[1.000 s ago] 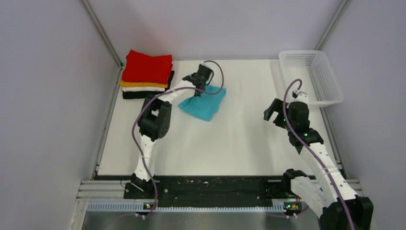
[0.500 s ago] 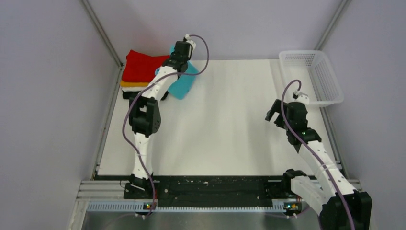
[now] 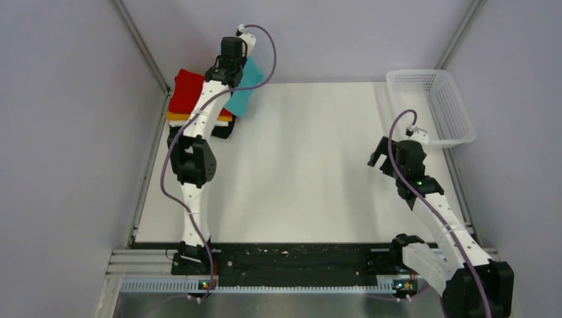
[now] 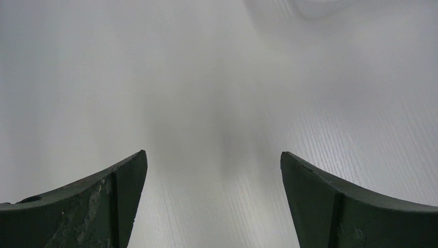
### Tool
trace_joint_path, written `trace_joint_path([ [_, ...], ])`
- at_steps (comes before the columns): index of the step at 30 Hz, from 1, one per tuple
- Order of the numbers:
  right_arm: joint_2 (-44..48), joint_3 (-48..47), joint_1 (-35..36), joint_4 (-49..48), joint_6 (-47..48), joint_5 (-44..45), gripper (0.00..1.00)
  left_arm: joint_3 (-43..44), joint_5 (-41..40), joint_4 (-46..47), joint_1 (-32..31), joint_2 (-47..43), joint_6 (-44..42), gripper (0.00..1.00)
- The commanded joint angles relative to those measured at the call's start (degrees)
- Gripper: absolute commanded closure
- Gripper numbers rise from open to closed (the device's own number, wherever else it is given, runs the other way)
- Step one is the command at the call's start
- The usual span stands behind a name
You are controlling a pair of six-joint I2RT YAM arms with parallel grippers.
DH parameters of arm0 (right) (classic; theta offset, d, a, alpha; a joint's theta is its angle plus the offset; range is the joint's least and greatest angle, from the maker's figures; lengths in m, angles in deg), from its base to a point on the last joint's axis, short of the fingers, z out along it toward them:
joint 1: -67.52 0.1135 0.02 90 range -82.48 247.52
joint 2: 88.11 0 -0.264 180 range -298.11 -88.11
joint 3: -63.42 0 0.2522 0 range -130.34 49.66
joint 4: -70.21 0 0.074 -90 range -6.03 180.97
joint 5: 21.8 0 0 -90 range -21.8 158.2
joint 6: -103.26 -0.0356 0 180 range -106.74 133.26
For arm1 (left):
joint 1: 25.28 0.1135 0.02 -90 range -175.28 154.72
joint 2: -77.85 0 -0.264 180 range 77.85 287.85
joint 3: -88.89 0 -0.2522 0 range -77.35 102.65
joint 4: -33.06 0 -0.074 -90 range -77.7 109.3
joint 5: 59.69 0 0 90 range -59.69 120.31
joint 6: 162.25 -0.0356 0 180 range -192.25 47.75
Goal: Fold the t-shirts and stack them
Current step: Put the neatly folded tshirt into the corner of the board with the left arm
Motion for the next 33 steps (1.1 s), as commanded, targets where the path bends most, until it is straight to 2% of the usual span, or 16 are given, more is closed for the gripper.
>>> trace_joint_path([
  [1, 0.3, -0.1, -0.3, -1.7, 0.0, 1.6, 0.01, 4.2, 2.8, 0.6, 0.9, -3.6, 1.6, 1.0],
  [7, 0.2, 0.0, -0.3, -1.7, -0.3, 2.2, 0.01, 6.0, 3.5, -1.4, 4.9, -2.3, 4.6, 1.0],
  [14, -1.5, -0.1, -0.3, -1.7, -0.7, 2.8, 0.01, 6.0, 12.6, -4.2, 11.1, 0.0, 9.6, 1.0],
  [23, -5.2, -0.7, -0.3, -1.8, -0.9, 3.6, 0.01, 6.0, 16.4, -3.1, 18.6, 6.0, 13.7, 1.0],
  [33, -8.7, -1.5, -0.3, -1.8, -1.0, 3.6, 0.01, 6.5, 15.2, 1.5, 22.1, 9.2, 12.3, 1.0],
])
